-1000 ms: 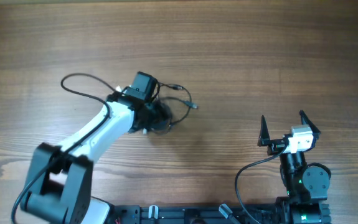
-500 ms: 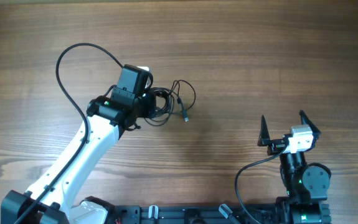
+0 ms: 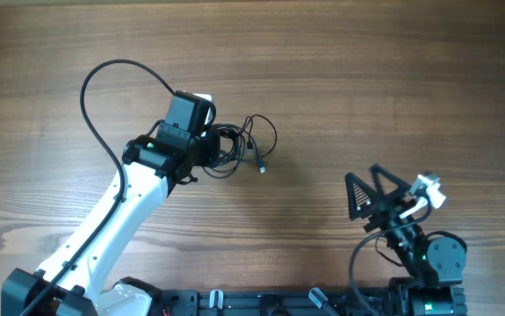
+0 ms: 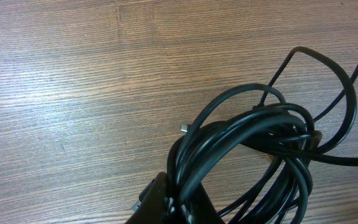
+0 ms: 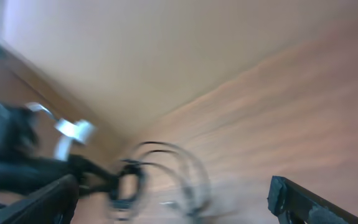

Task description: Untangle cables

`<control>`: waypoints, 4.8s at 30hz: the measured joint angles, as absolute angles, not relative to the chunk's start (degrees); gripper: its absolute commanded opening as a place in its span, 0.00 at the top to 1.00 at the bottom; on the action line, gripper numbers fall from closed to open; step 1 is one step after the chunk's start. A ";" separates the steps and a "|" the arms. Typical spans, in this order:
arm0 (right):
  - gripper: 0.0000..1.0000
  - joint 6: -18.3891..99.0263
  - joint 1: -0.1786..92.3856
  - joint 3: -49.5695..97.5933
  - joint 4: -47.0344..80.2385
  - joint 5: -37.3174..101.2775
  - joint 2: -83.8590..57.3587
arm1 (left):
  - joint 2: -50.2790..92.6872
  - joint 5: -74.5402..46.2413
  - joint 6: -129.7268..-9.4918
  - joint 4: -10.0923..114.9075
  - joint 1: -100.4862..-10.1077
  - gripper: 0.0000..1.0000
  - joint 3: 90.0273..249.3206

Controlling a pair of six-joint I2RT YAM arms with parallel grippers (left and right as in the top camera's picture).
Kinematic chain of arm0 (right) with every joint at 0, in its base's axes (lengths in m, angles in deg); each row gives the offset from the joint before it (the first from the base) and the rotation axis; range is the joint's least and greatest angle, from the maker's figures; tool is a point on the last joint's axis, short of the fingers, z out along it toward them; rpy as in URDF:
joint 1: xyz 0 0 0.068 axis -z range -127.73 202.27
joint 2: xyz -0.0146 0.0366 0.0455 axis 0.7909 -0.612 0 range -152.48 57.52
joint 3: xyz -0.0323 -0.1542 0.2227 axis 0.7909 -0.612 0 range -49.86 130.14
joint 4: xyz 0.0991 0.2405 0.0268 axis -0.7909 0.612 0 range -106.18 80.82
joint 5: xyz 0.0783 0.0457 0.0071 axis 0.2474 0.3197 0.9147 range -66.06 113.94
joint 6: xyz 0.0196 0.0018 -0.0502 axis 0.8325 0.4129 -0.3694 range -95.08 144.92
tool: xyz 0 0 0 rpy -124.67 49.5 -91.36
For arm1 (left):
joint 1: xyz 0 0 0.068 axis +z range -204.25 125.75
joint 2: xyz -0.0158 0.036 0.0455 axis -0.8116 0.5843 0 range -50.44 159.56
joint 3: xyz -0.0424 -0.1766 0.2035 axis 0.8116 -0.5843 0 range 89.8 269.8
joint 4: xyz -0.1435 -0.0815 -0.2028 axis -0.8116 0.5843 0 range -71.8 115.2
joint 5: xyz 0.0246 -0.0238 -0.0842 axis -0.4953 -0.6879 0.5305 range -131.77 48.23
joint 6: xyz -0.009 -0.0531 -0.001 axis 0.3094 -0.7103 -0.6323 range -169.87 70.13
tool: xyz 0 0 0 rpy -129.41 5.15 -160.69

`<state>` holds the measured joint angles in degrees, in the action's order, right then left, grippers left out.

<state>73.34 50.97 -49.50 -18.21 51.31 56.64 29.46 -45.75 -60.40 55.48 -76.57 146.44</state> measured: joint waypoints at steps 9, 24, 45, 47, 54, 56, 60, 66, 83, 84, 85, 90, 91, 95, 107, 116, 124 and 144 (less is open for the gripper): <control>0.01 80.58 50.97 -46.01 -19.45 52.89 49.29 | 27.75 -42.02 -51.26 55.48 -76.57 0.96 146.44; 0.00 87.51 34.88 -28.19 -52.19 71.36 -5.65 | 16.63 -34.56 -46.45 55.28 -76.57 0.96 146.44; 0.92 101.69 25.02 -27.95 -64.94 50.83 -21.39 | 16.63 -25.14 -47.19 58.10 -76.57 0.96 146.44; 0.95 101.26 25.02 -27.95 -65.02 50.77 -21.39 | 16.63 -24.33 -47.19 58.10 -76.57 0.96 146.44; 0.95 90.50 24.91 -27.95 -65.35 50.94 -21.39 | 16.63 -32.66 -62.06 58.10 -76.64 0.96 146.44; 0.96 86.98 24.91 -27.95 -66.09 51.31 -20.82 | 16.71 -34.06 -65.86 58.08 -76.64 0.96 146.44; 0.95 81.41 24.91 -27.95 -66.18 51.62 -17.81 | 18.29 -34.13 -69.31 57.99 -76.66 0.96 146.44; 0.95 76.54 24.06 -27.95 -66.18 51.99 -15.99 | 21.65 -30.74 -71.78 56.77 -76.79 0.96 146.44; 0.95 65.30 11.80 -26.44 -55.45 31.27 -15.67 | 22.55 -23.33 -76.81 55.35 -80.64 0.96 146.44; 0.95 65.32 11.80 -26.44 -55.34 30.88 -15.75 | 22.55 -23.09 -76.81 55.17 -80.84 0.96 146.44; 0.95 65.37 11.80 -26.44 -54.97 30.64 -15.97 | 22.55 -22.67 -76.81 54.76 -80.84 0.96 146.44; 0.95 66.70 11.80 -26.42 -53.13 30.09 -18.29 | 22.81 -19.46 -78.52 50.60 -80.81 0.96 146.44; 0.95 66.79 11.80 -26.42 -53.02 30.09 -18.48 | 22.85 -19.26 -79.52 49.80 -80.81 0.96 146.44; 0.84 67.14 11.80 -26.36 -53.29 30.09 -18.77 | 22.85 -18.24 -83.67 48.20 -80.84 0.96 146.44; 0.00 67.44 13.72 -25.81 -49.05 31.90 -15.14 | 23.07 -17.17 -89.23 48.90 -76.53 0.96 146.44; 0.02 74.35 17.35 -25.37 -26.66 33.37 2.02 | 23.12 -17.54 -109.49 49.23 -69.49 0.96 146.44; 0.13 78.72 10.86 -25.42 -28.39 38.88 -5.90 | 23.12 -20.01 -145.64 59.78 -69.49 0.96 146.44; 0.44 90.41 7.67 -25.66 -64.67 27.25 -31.16 | 23.12 -19.33 -165.64 63.83 -73.49 0.96 146.44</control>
